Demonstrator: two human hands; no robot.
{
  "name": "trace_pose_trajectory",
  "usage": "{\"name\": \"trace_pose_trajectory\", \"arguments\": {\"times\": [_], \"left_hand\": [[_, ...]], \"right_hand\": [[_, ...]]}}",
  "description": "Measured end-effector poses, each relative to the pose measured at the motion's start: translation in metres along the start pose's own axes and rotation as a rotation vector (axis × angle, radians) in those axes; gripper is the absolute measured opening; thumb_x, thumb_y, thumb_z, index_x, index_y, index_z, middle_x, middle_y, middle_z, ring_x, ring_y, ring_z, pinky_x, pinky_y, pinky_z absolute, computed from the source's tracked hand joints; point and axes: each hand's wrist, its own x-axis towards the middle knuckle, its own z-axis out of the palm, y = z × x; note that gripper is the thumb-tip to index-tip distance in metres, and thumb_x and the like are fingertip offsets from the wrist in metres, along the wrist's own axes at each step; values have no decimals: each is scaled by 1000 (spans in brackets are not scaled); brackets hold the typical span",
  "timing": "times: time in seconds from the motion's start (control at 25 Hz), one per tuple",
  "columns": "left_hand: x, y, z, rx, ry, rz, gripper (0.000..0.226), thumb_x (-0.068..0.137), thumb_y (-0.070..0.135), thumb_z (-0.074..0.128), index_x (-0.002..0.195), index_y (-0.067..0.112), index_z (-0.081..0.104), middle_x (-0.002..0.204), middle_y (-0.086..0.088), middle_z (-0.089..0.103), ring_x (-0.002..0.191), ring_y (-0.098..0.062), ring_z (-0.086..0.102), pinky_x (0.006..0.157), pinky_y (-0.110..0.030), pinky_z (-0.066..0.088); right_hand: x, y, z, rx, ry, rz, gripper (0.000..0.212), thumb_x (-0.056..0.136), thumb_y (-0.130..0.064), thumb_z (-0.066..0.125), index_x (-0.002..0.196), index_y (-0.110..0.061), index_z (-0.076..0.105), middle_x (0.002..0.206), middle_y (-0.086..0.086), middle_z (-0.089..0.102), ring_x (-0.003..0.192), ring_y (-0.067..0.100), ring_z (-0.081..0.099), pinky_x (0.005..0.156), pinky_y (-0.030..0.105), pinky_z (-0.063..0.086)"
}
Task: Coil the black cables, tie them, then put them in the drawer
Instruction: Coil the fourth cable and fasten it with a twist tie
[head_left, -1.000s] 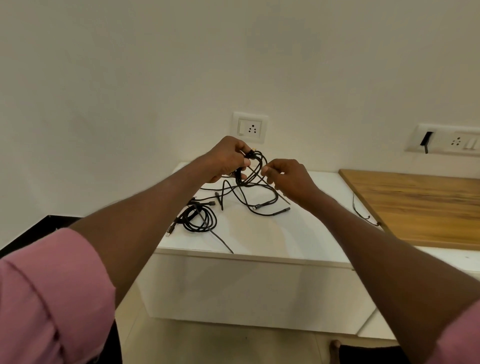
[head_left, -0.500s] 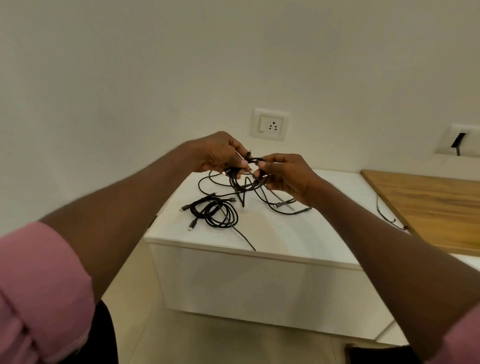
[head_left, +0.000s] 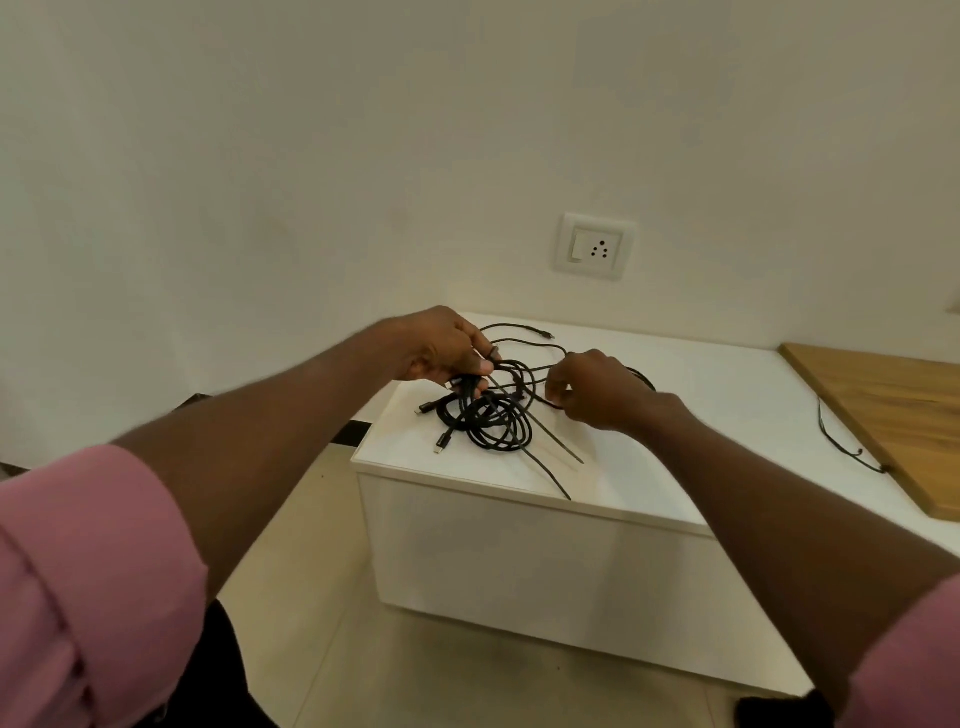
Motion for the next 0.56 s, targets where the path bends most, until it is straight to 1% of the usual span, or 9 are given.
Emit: {"name": "trace_pose_trajectory", "arguments": {"times": [0.04, 0.12, 0.2, 0.28, 0.32, 0.36, 0.44, 0.48, 0.56], "left_hand": [[2, 0, 7, -11, 0, -1, 18, 94, -13, 61, 108, -7, 71, 92, -18, 71, 77, -25, 72, 70, -38, 65], [8, 2, 22, -21, -6, 7, 17, 93, -15, 62, 106, -8, 70, 90, -18, 70, 73, -24, 72, 67, -36, 64], [13, 3, 38, 15, -2, 39, 16, 92, -15, 64, 106, -9, 69, 85, -18, 69, 66, -22, 72, 63, -33, 63], [20, 3, 56, 73, 21, 87, 17, 90, -12, 68, 106, -9, 69, 81, -17, 70, 63, -20, 70, 62, -29, 60], [24, 4, 63, 112, 45, 113, 18, 88, -9, 72, 107, -7, 71, 82, -15, 71, 67, -19, 70, 64, -29, 59], [29, 4, 72, 187, 73, 147, 20, 86, -4, 77, 106, -2, 73, 85, -11, 72, 74, -19, 70, 68, -28, 57], [38, 3, 83, 418, 137, 229, 23, 82, 9, 85, 103, 8, 76, 88, -1, 70, 88, -17, 67, 75, -27, 51], [42, 2, 87, 521, 153, 262, 24, 80, 13, 86, 101, 9, 76, 86, 2, 68, 89, -16, 66, 76, -26, 48], [48, -3, 93, 653, 156, 287, 25, 78, 16, 88, 99, 8, 76, 87, 2, 69, 87, -18, 65, 72, -26, 45]], "right_hand": [[0, 5, -1, -4, 27, 35, 17, 90, -9, 62, 93, -18, 77, 101, 5, 72, 92, 29, 67, 83, 40, 57], [0, 16, -2, -1, 52, 95, 7, 91, -22, 72, 93, -17, 76, 102, 6, 70, 92, 29, 65, 82, 40, 56], [-3, 25, -3, -4, -3, 125, 22, 87, -38, 80, 94, -17, 76, 100, 3, 68, 92, 26, 63, 80, 37, 54], [-7, 35, -4, -28, 0, 166, 22, 87, -35, 81, 95, -16, 77, 101, 6, 70, 92, 27, 65, 79, 36, 55], [-9, 40, -5, -53, 38, 191, 18, 89, -31, 79, 97, -15, 76, 103, 8, 71, 93, 30, 66, 78, 36, 54], [-11, 46, -6, -71, 88, 224, 15, 92, -28, 75, 99, -15, 75, 106, 10, 70, 95, 32, 66, 77, 35, 51], [-17, 53, -11, -75, 178, 292, 13, 96, -26, 69, 103, -17, 74, 108, 10, 67, 99, 35, 65, 75, 33, 45], [-20, 57, -14, -67, 222, 325, 12, 96, -26, 67, 102, -18, 74, 107, 10, 67, 99, 35, 65, 74, 33, 43], [-25, 63, -20, -42, 296, 379, 12, 96, -26, 66, 98, -19, 74, 104, 9, 67, 94, 36, 64, 74, 33, 42]]}}
